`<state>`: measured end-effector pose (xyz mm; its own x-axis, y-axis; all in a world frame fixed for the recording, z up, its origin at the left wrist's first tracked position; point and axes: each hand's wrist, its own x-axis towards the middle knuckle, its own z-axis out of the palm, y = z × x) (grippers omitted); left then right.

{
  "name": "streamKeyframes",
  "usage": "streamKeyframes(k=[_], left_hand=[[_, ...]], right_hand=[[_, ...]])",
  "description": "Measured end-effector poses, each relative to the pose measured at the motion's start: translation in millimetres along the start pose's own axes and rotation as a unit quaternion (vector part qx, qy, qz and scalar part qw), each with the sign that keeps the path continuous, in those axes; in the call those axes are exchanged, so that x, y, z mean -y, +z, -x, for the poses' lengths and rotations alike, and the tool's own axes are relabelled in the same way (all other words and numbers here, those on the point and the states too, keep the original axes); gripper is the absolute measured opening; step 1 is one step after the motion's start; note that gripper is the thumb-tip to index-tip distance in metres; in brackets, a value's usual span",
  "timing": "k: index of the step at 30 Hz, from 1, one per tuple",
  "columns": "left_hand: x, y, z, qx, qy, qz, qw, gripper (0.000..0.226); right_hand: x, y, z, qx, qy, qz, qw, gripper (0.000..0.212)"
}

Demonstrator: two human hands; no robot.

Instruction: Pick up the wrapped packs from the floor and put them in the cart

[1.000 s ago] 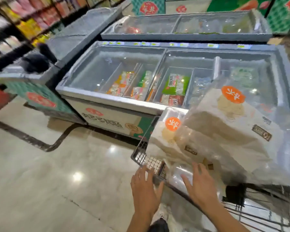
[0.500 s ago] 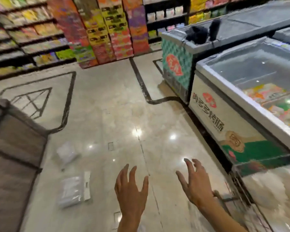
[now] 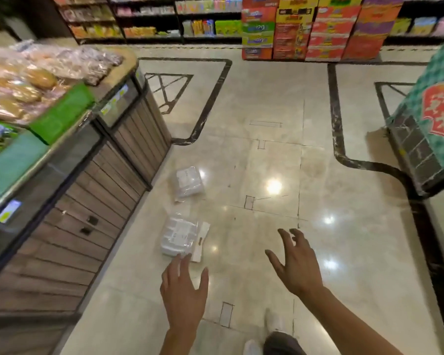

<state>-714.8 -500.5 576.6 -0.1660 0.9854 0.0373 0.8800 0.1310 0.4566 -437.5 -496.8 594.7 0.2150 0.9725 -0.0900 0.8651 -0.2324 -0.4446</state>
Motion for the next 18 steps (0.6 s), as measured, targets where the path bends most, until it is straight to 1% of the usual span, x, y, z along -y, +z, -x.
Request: streamKeyframes(k=[5, 10, 14, 18], left_hand=[[49, 7, -78, -0.013, -0.051, -0.015, 0.999, 0.056], [90, 46, -186, 0.016, -0.098, -0.040, 0.994, 0.055], [133, 115, -267, 0.047, -0.139, -0.030, 0.989, 0.056], [200, 225, -341, 0.053, -0.204, 0.009, 0.978, 0.054]], right_hand=[[45, 60, -91, 0.068, -0.021, 0.006, 0.997, 0.068], [96, 135, -218, 0.125, -0.050, 0.008, 0.991, 0.066], [142, 228, -324, 0.183, -0.071, 0.006, 0.981, 0.068], [170, 367, -411, 0.240, -0.107, 0.007, 0.965, 0.070]])
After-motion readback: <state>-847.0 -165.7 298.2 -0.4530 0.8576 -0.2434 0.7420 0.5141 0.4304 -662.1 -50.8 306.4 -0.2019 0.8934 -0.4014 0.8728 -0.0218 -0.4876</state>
